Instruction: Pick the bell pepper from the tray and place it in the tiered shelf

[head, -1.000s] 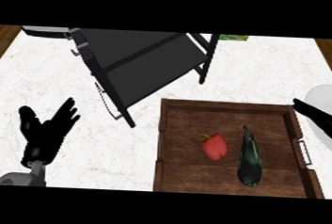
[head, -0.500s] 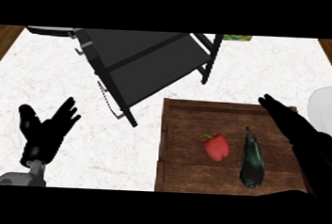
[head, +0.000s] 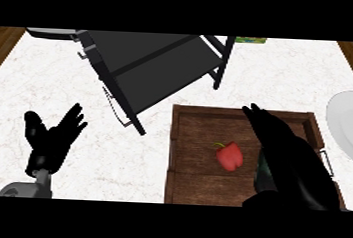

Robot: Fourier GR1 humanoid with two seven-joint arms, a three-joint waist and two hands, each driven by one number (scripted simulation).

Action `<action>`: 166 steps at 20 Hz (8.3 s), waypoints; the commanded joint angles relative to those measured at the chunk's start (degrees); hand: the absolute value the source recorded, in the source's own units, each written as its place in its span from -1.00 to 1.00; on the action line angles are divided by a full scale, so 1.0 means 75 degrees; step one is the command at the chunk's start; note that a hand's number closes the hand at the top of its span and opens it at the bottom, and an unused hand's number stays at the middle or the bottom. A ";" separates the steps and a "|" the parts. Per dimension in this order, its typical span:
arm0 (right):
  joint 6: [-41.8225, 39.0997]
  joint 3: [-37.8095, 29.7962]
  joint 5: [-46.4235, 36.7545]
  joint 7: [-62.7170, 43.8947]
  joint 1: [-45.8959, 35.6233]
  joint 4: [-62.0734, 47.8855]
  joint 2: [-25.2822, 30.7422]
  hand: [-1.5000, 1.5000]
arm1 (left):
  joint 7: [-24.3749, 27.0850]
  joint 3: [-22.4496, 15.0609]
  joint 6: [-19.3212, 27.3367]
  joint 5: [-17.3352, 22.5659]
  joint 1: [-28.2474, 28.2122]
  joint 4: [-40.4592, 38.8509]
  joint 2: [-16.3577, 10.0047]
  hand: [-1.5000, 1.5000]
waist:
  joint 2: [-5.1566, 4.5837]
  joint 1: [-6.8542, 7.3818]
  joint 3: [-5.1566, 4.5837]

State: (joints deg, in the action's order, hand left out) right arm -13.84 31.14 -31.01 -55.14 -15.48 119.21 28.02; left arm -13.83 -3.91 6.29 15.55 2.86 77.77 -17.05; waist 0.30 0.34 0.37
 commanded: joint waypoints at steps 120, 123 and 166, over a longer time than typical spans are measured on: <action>0.0267 -0.4129 0.0133 0.5623 -0.9784 -1.0329 -0.2943 1.00 | -0.0420 0.1190 -0.1002 -0.1021 0.0412 -0.0448 0.0780 0.00 | -0.0104 0.0125 -0.0061; 0.0800 -0.4159 0.0039 0.5905 -0.9981 -1.0852 -0.3411 1.00 | -0.0604 0.1109 -0.0964 -0.1089 0.0262 -0.0037 0.0749 0.00 | -0.0098 0.0175 -0.0059; 0.3066 -0.7982 0.2560 0.5462 -1.0404 -1.2338 -0.0995 -1.00 | -0.0461 0.1344 -0.0988 -0.1163 0.0247 -0.0290 0.0827 0.00 | -0.0084 0.0009 -0.0055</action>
State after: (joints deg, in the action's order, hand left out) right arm 8.95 -26.80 -13.19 -12.18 -94.10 26.48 16.16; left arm -17.01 5.23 -1.10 6.86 3.78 79.07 -10.34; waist -0.37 1.25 0.21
